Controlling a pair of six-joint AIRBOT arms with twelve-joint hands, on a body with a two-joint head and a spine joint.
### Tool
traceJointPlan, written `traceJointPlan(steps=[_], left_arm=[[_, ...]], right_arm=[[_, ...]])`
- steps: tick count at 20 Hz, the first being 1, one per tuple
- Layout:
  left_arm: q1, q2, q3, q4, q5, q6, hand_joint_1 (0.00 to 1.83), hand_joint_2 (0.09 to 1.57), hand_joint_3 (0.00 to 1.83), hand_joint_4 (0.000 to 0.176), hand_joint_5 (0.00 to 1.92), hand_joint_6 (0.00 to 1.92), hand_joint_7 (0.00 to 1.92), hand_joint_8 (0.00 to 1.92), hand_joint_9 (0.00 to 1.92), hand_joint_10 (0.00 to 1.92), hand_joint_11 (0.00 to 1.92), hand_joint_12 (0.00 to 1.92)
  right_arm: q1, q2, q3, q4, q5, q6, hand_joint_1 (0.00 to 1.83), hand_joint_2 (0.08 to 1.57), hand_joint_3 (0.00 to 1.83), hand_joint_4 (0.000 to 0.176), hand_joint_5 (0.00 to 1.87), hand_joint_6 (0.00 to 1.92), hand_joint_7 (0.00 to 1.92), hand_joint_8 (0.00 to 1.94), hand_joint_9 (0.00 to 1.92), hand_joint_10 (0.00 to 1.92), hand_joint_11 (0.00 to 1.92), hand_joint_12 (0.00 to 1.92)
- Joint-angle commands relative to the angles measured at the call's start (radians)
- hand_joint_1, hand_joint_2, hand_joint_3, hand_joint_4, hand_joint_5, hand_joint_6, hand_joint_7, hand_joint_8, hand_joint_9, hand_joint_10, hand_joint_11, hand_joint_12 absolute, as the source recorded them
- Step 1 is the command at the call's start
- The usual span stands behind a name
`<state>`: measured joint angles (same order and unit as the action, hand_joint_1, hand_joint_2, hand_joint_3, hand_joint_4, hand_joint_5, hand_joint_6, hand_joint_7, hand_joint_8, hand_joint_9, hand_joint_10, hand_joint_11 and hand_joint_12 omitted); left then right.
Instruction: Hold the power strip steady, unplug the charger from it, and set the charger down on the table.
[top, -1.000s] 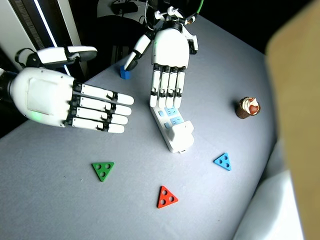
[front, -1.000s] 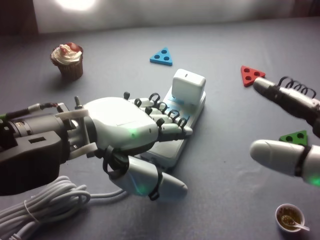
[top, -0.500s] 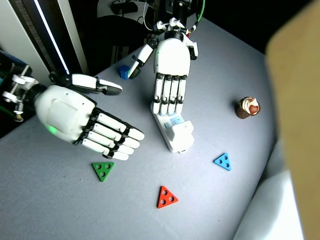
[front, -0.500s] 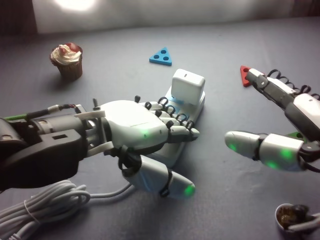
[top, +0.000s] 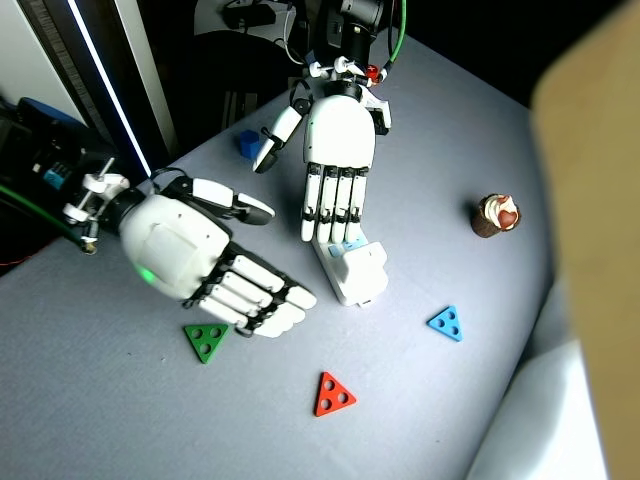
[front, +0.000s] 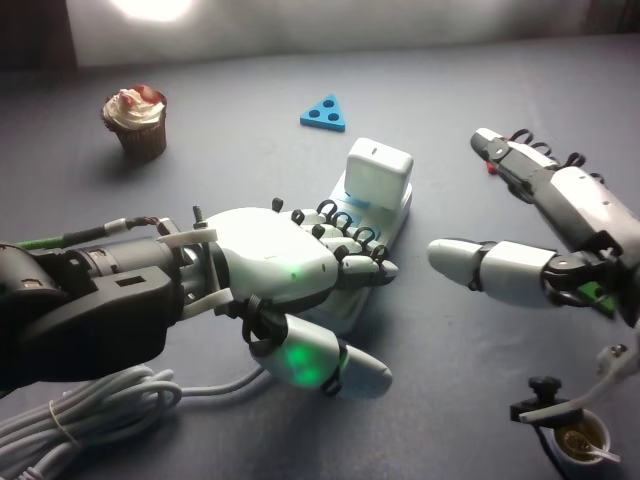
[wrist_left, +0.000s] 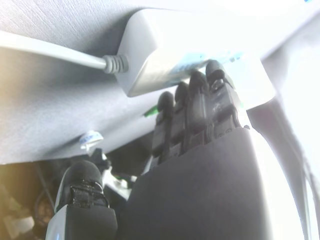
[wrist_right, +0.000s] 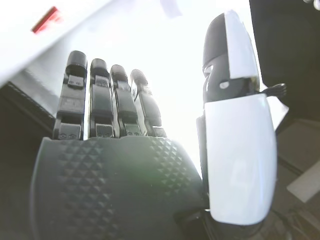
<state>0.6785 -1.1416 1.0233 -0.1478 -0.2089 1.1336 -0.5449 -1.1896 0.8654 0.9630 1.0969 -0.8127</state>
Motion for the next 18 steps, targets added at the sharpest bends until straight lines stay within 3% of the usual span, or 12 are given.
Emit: traceJointPlan(steps=[1, 11, 18], left_arm=[[0.001, 0.002, 0.000, -0.005, -0.041, 0.001, 0.03, 1.10, 0.00, 0.000, 0.14, 0.00, 0.15, 0.00, 0.13, 0.00, 0.03, 0.20], [0.006, 0.002, 0.001, -0.044, -0.031, 0.001, 0.02, 1.10, 0.00, 0.000, 0.14, 0.00, 0.15, 0.00, 0.14, 0.00, 0.03, 0.21], [0.011, 0.001, -0.002, -0.066, -0.035, 0.001, 0.01, 1.11, 0.00, 0.000, 0.12, 0.00, 0.13, 0.00, 0.11, 0.00, 0.00, 0.18]], right_arm=[[0.016, 0.002, 0.008, -0.045, 0.071, 0.008, 1.03, 1.03, 0.00, 0.000, 0.16, 0.01, 0.13, 0.01, 0.16, 0.01, 0.12, 0.25], [0.074, -0.092, 0.124, -0.004, 0.016, 0.009, 0.99, 1.05, 0.00, 0.000, 0.17, 0.01, 0.14, 0.00, 0.15, 0.01, 0.10, 0.29], [0.106, -0.162, 0.231, -0.005, -0.029, 0.009, 1.01, 1.03, 0.00, 0.000, 0.18, 0.00, 0.15, 0.00, 0.18, 0.00, 0.05, 0.46]])
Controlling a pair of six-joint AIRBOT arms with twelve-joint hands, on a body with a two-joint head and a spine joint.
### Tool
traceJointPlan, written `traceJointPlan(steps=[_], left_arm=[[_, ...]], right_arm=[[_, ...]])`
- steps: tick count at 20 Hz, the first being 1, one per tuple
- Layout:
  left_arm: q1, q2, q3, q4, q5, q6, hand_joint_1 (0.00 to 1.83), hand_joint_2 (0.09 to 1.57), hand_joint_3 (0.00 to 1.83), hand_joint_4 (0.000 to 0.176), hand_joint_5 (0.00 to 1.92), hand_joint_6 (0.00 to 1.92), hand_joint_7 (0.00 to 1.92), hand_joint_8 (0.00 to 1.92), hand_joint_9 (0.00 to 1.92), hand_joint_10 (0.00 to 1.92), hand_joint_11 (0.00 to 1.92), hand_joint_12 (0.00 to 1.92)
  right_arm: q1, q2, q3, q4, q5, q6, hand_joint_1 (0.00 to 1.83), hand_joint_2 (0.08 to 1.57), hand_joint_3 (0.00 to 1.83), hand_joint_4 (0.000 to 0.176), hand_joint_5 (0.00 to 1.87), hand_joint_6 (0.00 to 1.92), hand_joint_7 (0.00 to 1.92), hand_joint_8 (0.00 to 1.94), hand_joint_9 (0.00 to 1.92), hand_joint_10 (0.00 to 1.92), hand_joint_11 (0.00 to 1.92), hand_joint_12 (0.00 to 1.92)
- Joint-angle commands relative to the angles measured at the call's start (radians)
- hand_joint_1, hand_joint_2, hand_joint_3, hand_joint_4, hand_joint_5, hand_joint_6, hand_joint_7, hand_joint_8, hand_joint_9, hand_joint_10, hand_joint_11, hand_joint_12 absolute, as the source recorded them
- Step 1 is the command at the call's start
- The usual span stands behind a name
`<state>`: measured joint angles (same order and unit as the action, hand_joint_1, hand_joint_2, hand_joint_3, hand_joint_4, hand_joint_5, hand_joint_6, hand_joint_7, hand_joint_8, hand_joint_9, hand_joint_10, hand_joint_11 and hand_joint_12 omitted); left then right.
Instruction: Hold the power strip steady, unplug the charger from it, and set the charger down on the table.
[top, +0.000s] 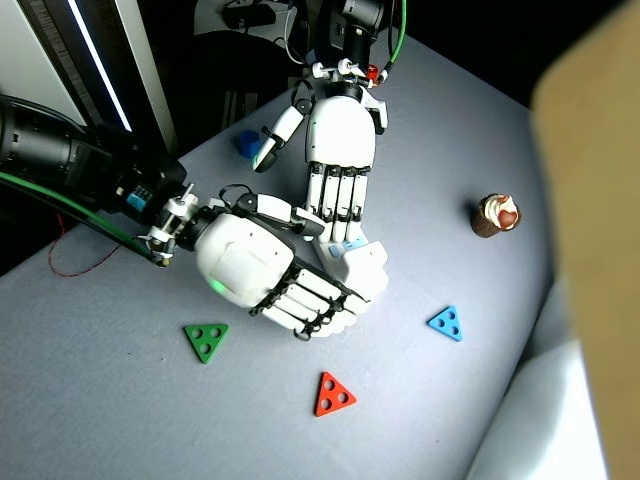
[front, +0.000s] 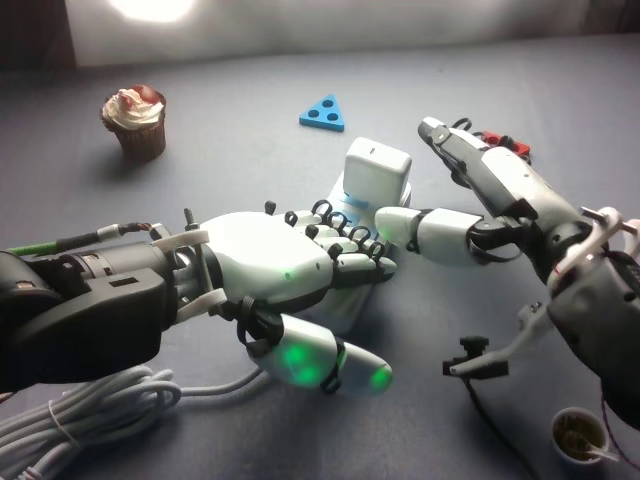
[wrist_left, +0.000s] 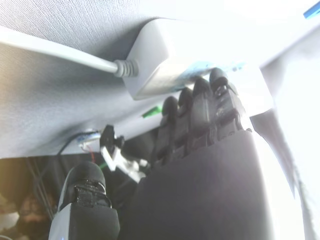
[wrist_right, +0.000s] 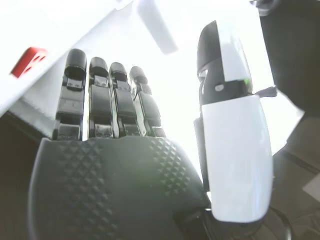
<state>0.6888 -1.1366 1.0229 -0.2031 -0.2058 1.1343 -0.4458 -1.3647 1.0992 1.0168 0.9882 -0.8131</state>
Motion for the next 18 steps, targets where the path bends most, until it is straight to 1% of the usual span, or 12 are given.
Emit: traceJointPlan(steps=[1, 2, 5, 6, 9, 10, 12, 14, 18], left_arm=[[0.003, -0.005, -0.002, -0.011, -0.038, -0.003, 0.01, 1.11, 0.00, 0.000, 0.12, 0.00, 0.13, 0.00, 0.11, 0.00, 0.00, 0.18], [0.006, -0.005, -0.004, -0.013, -0.044, -0.005, 0.03, 1.10, 0.00, 0.000, 0.13, 0.00, 0.14, 0.01, 0.12, 0.01, 0.02, 0.19], [0.014, -0.005, -0.005, -0.022, -0.060, -0.010, 0.03, 1.11, 0.00, 0.000, 0.10, 0.00, 0.11, 0.00, 0.10, 0.00, 0.01, 0.19], [0.015, -0.005, -0.005, -0.028, -0.064, -0.010, 0.02, 1.10, 0.00, 0.000, 0.10, 0.00, 0.09, 0.00, 0.07, 0.00, 0.00, 0.13], [0.016, -0.005, -0.005, -0.040, -0.066, -0.010, 0.01, 1.10, 0.00, 0.000, 0.09, 0.00, 0.09, 0.00, 0.06, 0.00, 0.00, 0.12], [0.017, -0.005, -0.005, -0.041, -0.070, -0.010, 0.03, 1.10, 0.00, 0.000, 0.12, 0.00, 0.13, 0.00, 0.11, 0.01, 0.04, 0.14], [0.019, -0.005, -0.005, -0.047, -0.075, -0.010, 0.02, 1.10, 0.00, 0.000, 0.13, 0.00, 0.15, 0.01, 0.13, 0.01, 0.06, 0.16], [0.022, -0.005, -0.005, -0.052, -0.082, -0.011, 0.01, 1.10, 0.00, 0.000, 0.13, 0.00, 0.14, 0.00, 0.13, 0.01, 0.05, 0.16], [0.024, -0.005, -0.006, -0.053, -0.084, -0.011, 0.01, 1.10, 0.00, 0.000, 0.13, 0.00, 0.15, 0.00, 0.13, 0.00, 0.04, 0.16]], right_arm=[[0.010, 0.004, 0.012, -0.060, 0.074, 0.009, 1.01, 1.03, 0.00, 0.000, 0.18, 0.00, 0.15, 0.00, 0.18, 0.00, 0.05, 0.46], [0.015, -0.006, 0.031, -0.067, 0.065, 0.009, 1.03, 1.03, 0.00, 0.000, 0.19, 0.00, 0.17, 0.00, 0.20, 0.00, 0.04, 0.53], [0.026, -0.026, 0.068, -0.103, 0.055, 0.009, 1.01, 1.05, 0.00, 0.000, 0.16, 0.00, 0.14, 0.00, 0.16, 0.00, 0.00, 0.54], [0.032, -0.035, 0.085, -0.106, 0.049, 0.009, 1.02, 1.06, 0.00, 0.000, 0.16, 0.00, 0.14, 0.00, 0.16, 0.00, 0.00, 0.51], [0.044, -0.051, 0.117, -0.112, 0.036, 0.009, 1.02, 1.06, 0.00, 0.000, 0.16, 0.01, 0.15, 0.00, 0.16, 0.00, 0.00, 0.51], [0.050, -0.059, 0.131, -0.120, 0.030, 0.009, 1.01, 1.06, 0.00, 0.000, 0.17, 0.01, 0.15, 0.00, 0.16, 0.00, 0.00, 0.51], [0.062, -0.070, 0.154, -0.131, 0.014, 0.009, 0.99, 1.06, 0.00, 0.000, 0.17, 0.00, 0.15, 0.00, 0.15, 0.00, 0.00, 0.49], [0.069, -0.076, 0.168, -0.131, 0.007, 0.009, 0.99, 1.06, 0.00, 0.000, 0.21, 0.01, 0.18, 0.01, 0.18, 0.01, 0.02, 0.51], [0.071, -0.085, 0.178, -0.131, -0.006, 0.009, 0.95, 1.08, 0.01, 0.000, 0.20, 0.00, 0.20, 0.00, 0.19, 0.00, 0.03, 0.53]])
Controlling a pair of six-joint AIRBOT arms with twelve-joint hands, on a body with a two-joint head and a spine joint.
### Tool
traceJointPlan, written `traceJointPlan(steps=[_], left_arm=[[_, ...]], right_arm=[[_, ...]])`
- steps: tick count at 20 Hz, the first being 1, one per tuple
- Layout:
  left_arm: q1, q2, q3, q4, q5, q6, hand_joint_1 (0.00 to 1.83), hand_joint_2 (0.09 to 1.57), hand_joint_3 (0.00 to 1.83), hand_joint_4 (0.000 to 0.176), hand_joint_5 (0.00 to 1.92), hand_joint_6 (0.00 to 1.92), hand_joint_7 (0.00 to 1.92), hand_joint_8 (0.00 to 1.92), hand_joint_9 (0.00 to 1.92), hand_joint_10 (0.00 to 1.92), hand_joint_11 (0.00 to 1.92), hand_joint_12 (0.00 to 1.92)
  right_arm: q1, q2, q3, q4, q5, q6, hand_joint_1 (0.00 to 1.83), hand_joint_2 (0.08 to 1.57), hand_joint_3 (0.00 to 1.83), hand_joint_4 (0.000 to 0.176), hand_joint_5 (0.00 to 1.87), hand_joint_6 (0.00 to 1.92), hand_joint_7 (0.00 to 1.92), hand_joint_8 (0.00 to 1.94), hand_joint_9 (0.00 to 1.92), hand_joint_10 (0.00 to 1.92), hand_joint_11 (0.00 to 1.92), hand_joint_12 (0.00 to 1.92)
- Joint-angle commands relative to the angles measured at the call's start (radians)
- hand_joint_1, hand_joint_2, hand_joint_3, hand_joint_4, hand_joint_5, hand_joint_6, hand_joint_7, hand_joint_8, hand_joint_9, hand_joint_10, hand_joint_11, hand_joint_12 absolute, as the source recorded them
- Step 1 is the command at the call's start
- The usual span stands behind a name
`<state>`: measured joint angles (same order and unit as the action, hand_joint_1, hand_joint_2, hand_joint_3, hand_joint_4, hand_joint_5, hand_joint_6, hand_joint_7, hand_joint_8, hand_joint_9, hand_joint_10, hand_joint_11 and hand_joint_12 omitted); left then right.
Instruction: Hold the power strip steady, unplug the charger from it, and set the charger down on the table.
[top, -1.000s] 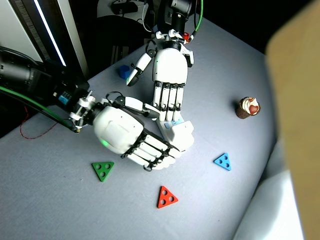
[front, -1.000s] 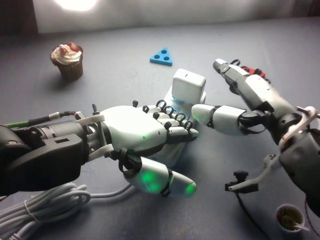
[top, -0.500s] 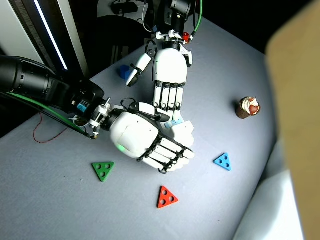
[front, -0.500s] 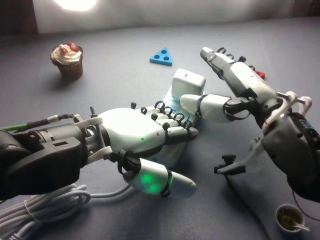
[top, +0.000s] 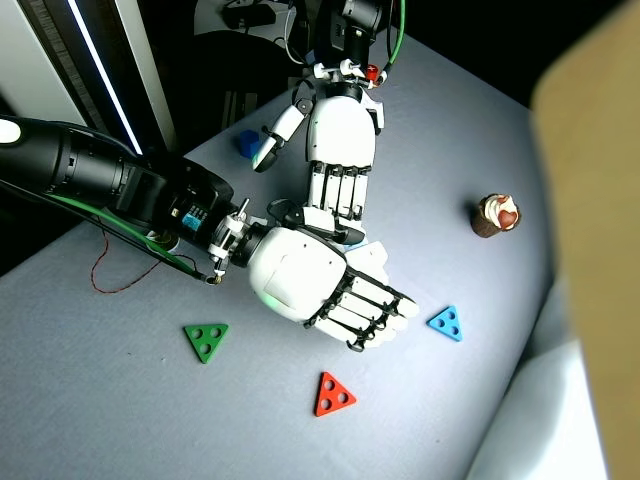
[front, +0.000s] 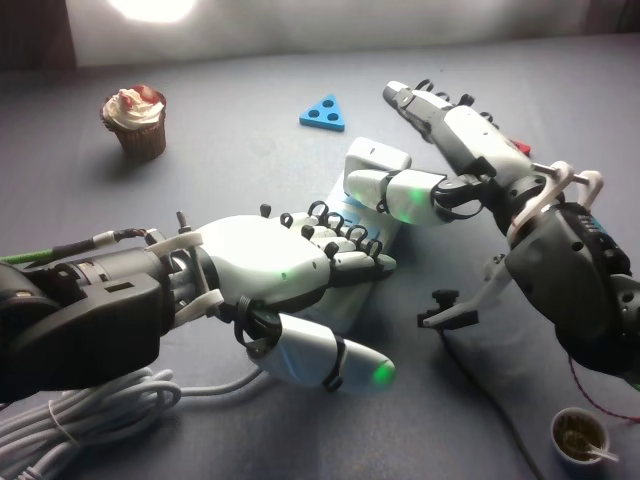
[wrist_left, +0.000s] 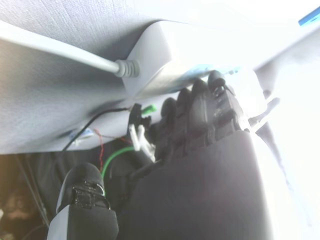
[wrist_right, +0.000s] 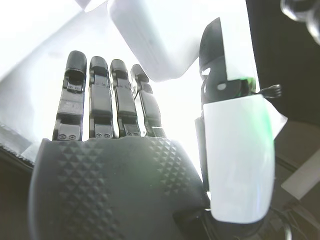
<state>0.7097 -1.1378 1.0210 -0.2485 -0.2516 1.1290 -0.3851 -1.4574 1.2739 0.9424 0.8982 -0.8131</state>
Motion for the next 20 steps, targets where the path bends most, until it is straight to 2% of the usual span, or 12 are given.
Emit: traceJointPlan(steps=[1, 8, 10, 11, 12, 13, 14, 15, 16, 17, 18, 20], left_arm=[[0.003, -0.003, -0.004, -0.008, -0.038, -0.006, 0.01, 1.10, 0.00, 0.000, 0.13, 0.00, 0.15, 0.00, 0.13, 0.00, 0.04, 0.16], [0.003, 0.001, -0.003, -0.016, -0.038, -0.007, 0.05, 1.10, 0.00, 0.000, 0.14, 0.00, 0.15, 0.00, 0.13, 0.00, 0.05, 0.18], [0.003, 0.000, -0.003, -0.018, -0.038, -0.007, 0.04, 1.10, 0.00, 0.000, 0.13, 0.00, 0.15, 0.00, 0.13, 0.00, 0.05, 0.18], [0.003, 0.000, -0.003, -0.020, -0.038, -0.007, 0.04, 1.10, 0.00, 0.000, 0.12, 0.00, 0.14, 0.00, 0.13, 0.00, 0.04, 0.18], [0.003, 0.001, -0.002, -0.021, -0.038, -0.007, 0.05, 1.10, 0.00, 0.000, 0.14, 0.00, 0.15, 0.00, 0.14, 0.00, 0.04, 0.19], [0.003, 0.002, -0.002, -0.022, -0.038, -0.008, 0.04, 1.10, 0.00, 0.000, 0.13, 0.00, 0.14, 0.00, 0.13, 0.00, 0.03, 0.18], [0.003, 0.002, -0.002, -0.022, -0.040, -0.008, 0.04, 1.10, 0.00, 0.000, 0.13, 0.00, 0.14, 0.00, 0.13, 0.00, 0.03, 0.18], [0.003, 0.003, -0.002, -0.022, -0.041, -0.009, 0.03, 1.10, 0.00, 0.000, 0.12, 0.00, 0.13, 0.00, 0.13, 0.00, 0.02, 0.19], [0.003, 0.004, -0.002, -0.025, -0.041, -0.011, 0.04, 1.10, 0.00, 0.000, 0.12, 0.00, 0.14, 0.00, 0.13, 0.00, 0.02, 0.19], [0.003, 0.004, -0.002, -0.027, -0.041, -0.011, 0.04, 1.10, 0.00, 0.000, 0.12, 0.00, 0.14, 0.00, 0.13, 0.00, 0.02, 0.19], [0.004, 0.004, -0.002, -0.029, -0.041, -0.011, 0.03, 1.10, 0.00, 0.000, 0.11, 0.00, 0.12, 0.00, 0.11, 0.00, 0.00, 0.18], [0.004, 0.004, -0.001, -0.035, -0.044, -0.011, 0.05, 1.10, 0.00, 0.000, 0.12, 0.00, 0.13, 0.00, 0.12, 0.00, 0.02, 0.19]], right_arm=[[0.011, 0.005, 0.006, -0.056, 0.081, 0.009, 0.95, 1.08, 0.01, 0.000, 0.20, 0.00, 0.20, 0.00, 0.19, 0.00, 0.03, 0.53], [0.011, -0.011, 0.020, -0.059, 0.071, 0.008, 0.91, 1.11, 0.01, 0.000, 0.24, 0.01, 0.22, 0.01, 0.20, 0.00, 0.03, 0.54], [0.011, -0.016, 0.028, -0.070, 0.069, 0.008, 0.91, 1.14, 0.00, 0.000, 0.30, 0.00, 0.30, 0.00, 0.28, 0.00, 0.05, 0.60], [0.011, -0.018, 0.032, -0.074, 0.069, 0.008, 0.96, 1.13, 0.00, 0.000, 0.36, 0.01, 0.39, 0.01, 0.36, 0.01, 0.10, 0.64], [0.011, -0.019, 0.036, -0.076, 0.067, 0.008, 1.08, 1.09, 0.00, 0.000, 0.62, 0.02, 0.69, 0.02, 0.65, 0.02, 0.28, 0.72], [0.011, -0.020, 0.038, -0.076, 0.066, 0.008, 1.10, 1.09, 0.00, 0.000, 0.71, 0.01, 0.78, 0.01, 0.75, 0.02, 0.35, 0.75], [0.010, -0.020, 0.038, -0.076, 0.065, 0.008, 1.10, 1.09, 0.00, 0.000, 0.71, 0.01, 0.78, 0.01, 0.75, 0.02, 0.35, 0.75], [0.010, -0.020, 0.040, -0.076, 0.065, 0.008, 1.23, 1.08, 0.00, 0.000, 0.94, 0.76, 1.17, 0.47, 1.05, 0.00, 0.59, 0.83], [0.009, -0.021, 0.042, -0.076, 0.065, 0.008, 1.24, 1.08, 0.00, 0.000, 0.97, 0.90, 1.17, 0.66, 1.14, 0.01, 0.65, 0.86], [0.009, -0.021, 0.042, -0.076, 0.065, 0.008, 1.24, 1.08, 0.00, 0.000, 0.97, 0.90, 1.17, 0.66, 1.14, 0.01, 0.65, 0.86], [0.009, -0.021, 0.042, -0.077, 0.065, 0.008, 1.24, 1.07, 0.00, 0.029, 1.05, 0.83, 1.12, 0.79, 1.18, 0.01, 0.64, 0.99], [0.009, -0.021, 0.042, -0.081, 0.065, 0.009, 1.24, 1.07, 0.00, 0.034, 1.07, 0.81, 1.11, 0.79, 1.19, 0.01, 0.64, 1.01]])
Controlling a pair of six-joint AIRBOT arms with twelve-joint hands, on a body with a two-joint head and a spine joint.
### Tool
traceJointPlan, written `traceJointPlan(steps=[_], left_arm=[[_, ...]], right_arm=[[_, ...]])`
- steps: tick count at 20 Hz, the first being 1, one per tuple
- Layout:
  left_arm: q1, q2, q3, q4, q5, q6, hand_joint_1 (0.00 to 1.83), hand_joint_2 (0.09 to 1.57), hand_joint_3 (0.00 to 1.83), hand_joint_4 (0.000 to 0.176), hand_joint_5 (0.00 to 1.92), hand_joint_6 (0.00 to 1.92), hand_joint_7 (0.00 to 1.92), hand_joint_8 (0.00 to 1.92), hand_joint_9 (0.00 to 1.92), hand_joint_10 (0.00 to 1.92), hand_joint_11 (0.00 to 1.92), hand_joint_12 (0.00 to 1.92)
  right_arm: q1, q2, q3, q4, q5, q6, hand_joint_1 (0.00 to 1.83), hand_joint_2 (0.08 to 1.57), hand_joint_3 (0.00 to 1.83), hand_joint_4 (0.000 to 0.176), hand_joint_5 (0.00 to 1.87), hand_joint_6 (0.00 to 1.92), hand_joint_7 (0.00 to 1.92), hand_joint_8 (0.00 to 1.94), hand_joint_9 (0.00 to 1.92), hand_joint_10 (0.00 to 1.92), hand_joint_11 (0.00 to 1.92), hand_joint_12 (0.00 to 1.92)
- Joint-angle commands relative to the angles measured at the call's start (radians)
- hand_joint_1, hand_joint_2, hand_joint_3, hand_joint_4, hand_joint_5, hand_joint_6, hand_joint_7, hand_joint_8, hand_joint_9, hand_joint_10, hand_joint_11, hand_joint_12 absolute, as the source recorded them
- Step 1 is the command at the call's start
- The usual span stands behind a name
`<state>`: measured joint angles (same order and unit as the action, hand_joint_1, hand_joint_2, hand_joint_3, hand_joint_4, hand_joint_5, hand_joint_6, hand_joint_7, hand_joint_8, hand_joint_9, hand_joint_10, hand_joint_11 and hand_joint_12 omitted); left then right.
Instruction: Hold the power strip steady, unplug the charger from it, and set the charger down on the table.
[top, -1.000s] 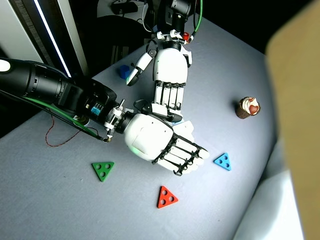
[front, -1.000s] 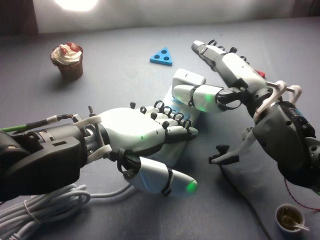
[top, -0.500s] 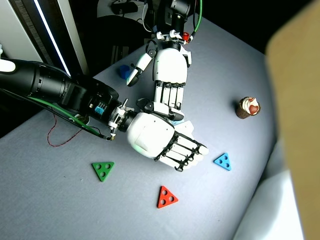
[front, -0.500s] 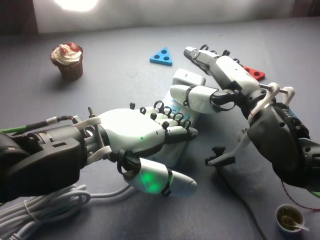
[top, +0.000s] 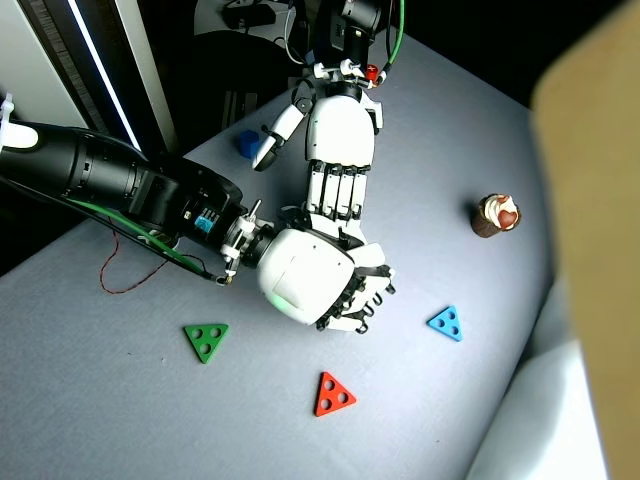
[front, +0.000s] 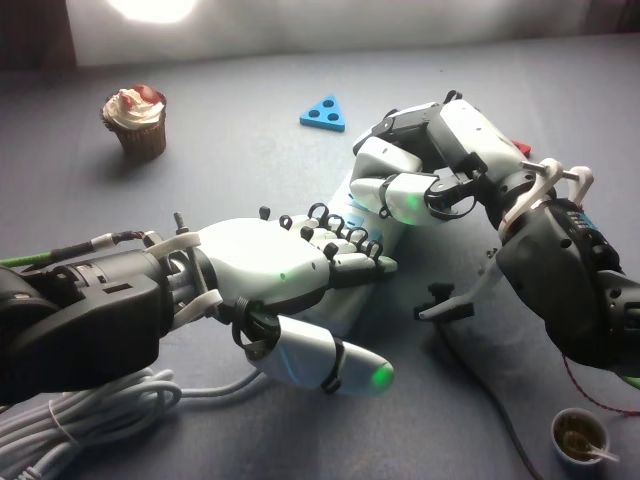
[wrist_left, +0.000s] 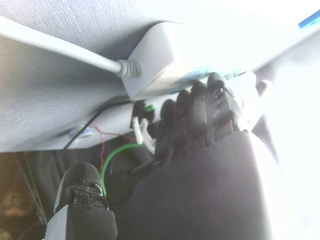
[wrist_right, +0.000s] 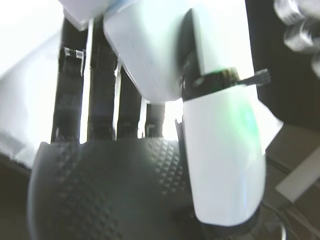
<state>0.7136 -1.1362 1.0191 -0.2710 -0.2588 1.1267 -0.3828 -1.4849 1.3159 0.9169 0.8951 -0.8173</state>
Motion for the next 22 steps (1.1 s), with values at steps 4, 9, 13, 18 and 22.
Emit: traceJointPlan(steps=[4, 9, 13, 18, 22], left_arm=[[0.003, 0.002, 0.002, -0.020, -0.044, -0.008, 0.04, 1.10, 0.00, 0.000, 0.11, 0.00, 0.13, 0.00, 0.12, 0.00, 0.02, 0.20], [0.013, 0.004, 0.001, -0.045, -0.067, -0.009, 0.03, 1.10, 0.00, 0.000, 0.12, 0.00, 0.13, 0.00, 0.12, 0.00, 0.03, 0.21], [0.019, 0.004, 0.000, -0.046, -0.072, -0.013, 0.00, 1.10, 0.00, 0.000, 0.11, 0.00, 0.12, 0.00, 0.11, 0.00, 0.01, 0.21], [0.020, 0.006, -0.001, -0.046, -0.075, -0.013, 0.01, 1.09, 0.00, 0.000, 0.12, 0.00, 0.12, 0.00, 0.10, 0.00, 0.01, 0.21], [0.020, 0.008, -0.003, -0.046, -0.076, -0.013, 0.00, 1.09, 0.00, 0.000, 0.12, 0.00, 0.13, 0.01, 0.12, 0.01, 0.02, 0.23]], right_arm=[[0.005, 0.006, 0.001, -0.089, 0.086, 0.013, 1.24, 1.06, 0.00, 0.036, 1.08, 0.81, 1.13, 0.74, 1.20, 0.00, 0.64, 1.00], [0.005, 0.007, 0.010, -0.184, 0.131, 0.022, 1.24, 1.06, 0.00, 0.037, 1.09, 0.78, 1.14, 0.73, 1.19, 0.00, 0.66, 0.97], [0.005, 0.010, 0.011, -0.215, 0.173, 0.022, 1.24, 1.05, 0.00, 0.031, 1.08, 0.81, 1.17, 0.67, 1.20, 0.00, 0.68, 0.96], [-0.020, 0.069, -0.023, -0.328, 0.190, 0.013, 1.25, 1.06, 0.00, 0.031, 1.08, 0.84, 1.17, 0.64, 1.19, 0.00, 0.68, 0.94], [-0.064, 0.146, -0.064, -0.471, 0.205, -0.085, 1.24, 1.07, 0.00, 0.030, 1.03, 0.91, 1.13, 0.72, 1.19, 0.00, 0.71, 0.93]])
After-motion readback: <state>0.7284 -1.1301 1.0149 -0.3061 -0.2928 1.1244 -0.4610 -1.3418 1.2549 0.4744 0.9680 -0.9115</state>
